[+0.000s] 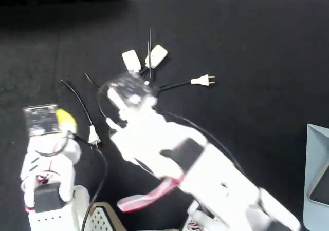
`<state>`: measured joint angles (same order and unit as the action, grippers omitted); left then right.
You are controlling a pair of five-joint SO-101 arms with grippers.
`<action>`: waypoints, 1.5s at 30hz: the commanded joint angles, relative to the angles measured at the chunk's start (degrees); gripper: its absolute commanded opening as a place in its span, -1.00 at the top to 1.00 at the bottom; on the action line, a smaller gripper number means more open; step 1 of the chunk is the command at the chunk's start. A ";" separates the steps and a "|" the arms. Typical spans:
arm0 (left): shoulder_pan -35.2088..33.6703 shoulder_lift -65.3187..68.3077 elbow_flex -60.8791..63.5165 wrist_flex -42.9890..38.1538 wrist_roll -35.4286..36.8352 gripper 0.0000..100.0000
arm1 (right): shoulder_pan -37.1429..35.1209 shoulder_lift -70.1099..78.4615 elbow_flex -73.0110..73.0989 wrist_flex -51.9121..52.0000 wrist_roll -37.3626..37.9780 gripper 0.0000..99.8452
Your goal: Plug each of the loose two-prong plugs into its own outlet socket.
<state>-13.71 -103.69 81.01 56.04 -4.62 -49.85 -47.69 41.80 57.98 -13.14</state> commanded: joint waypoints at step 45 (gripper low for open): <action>36.00 -0.44 -10.15 -10.81 -11.60 0.94 | -3.78 -20.35 15.16 -3.08 2.81 0.98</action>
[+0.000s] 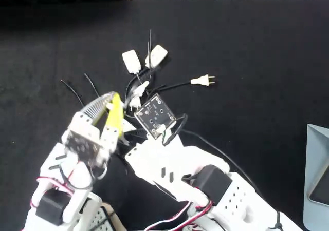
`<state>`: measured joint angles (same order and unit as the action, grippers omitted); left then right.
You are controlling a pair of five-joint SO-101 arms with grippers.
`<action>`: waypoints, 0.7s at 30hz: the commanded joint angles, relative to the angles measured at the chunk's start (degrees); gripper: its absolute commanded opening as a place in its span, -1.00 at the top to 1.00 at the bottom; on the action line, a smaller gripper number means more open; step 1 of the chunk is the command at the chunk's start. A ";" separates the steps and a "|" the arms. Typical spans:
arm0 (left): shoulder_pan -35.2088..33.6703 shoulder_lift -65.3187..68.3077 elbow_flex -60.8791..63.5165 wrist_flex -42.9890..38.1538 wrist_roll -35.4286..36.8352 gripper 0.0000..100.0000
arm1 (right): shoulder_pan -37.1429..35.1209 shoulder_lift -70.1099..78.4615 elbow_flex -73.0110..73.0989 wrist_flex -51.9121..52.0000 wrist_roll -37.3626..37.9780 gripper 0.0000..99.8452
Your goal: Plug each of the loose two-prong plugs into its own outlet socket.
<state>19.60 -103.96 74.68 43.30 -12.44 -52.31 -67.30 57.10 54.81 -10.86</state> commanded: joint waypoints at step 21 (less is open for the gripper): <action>-8.48 -0.18 -2.77 6.42 1.41 0.94 | -1.32 -0.84 0.13 -0.18 0.44 0.98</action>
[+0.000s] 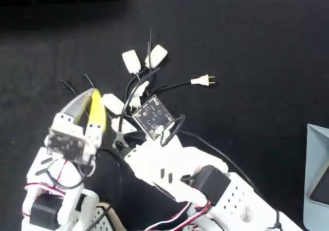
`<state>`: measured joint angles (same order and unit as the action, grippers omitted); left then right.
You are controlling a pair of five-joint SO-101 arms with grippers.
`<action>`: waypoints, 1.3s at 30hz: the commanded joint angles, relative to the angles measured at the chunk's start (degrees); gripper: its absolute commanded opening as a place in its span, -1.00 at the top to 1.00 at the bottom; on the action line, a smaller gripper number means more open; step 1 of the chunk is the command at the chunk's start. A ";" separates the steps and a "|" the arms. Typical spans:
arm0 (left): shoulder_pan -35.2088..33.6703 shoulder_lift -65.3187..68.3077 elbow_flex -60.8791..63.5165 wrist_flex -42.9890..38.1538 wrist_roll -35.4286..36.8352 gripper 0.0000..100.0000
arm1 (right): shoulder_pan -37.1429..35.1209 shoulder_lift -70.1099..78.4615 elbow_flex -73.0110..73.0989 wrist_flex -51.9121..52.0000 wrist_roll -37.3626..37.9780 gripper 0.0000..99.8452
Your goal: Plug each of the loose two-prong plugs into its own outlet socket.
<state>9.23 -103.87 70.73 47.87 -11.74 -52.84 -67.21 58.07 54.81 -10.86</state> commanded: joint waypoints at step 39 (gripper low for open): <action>-26.15 2.64 3.47 28.40 -3.08 0.53 | 5.10 -0.40 4.26 -7.30 0.62 0.98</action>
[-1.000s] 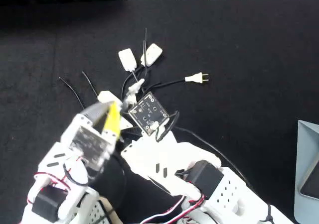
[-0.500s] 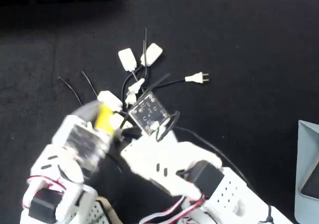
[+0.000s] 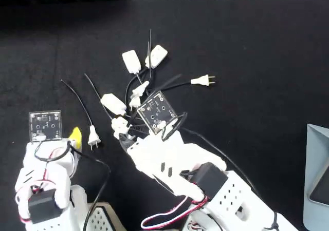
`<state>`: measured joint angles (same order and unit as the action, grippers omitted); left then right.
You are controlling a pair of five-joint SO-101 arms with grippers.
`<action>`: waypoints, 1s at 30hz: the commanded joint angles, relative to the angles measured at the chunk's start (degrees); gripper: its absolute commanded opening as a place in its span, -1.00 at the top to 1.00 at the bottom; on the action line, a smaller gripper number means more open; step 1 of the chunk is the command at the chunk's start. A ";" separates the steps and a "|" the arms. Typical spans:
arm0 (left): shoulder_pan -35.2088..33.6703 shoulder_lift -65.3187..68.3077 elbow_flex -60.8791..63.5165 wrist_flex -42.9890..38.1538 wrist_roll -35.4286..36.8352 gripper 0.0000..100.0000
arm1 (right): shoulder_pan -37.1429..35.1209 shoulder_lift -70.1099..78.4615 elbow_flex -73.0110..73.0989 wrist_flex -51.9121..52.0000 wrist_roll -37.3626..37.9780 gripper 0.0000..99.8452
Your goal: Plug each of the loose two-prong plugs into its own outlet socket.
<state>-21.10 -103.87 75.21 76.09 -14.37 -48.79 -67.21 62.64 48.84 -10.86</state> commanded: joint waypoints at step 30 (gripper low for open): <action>31.60 97.49 -48.92 -2.73 33.85 0.36 | 18.20 -0.57 -3.56 -6.59 0.18 0.97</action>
<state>9.05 -13.32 33.10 74.24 16.84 -31.38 -67.21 59.91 44.70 -10.86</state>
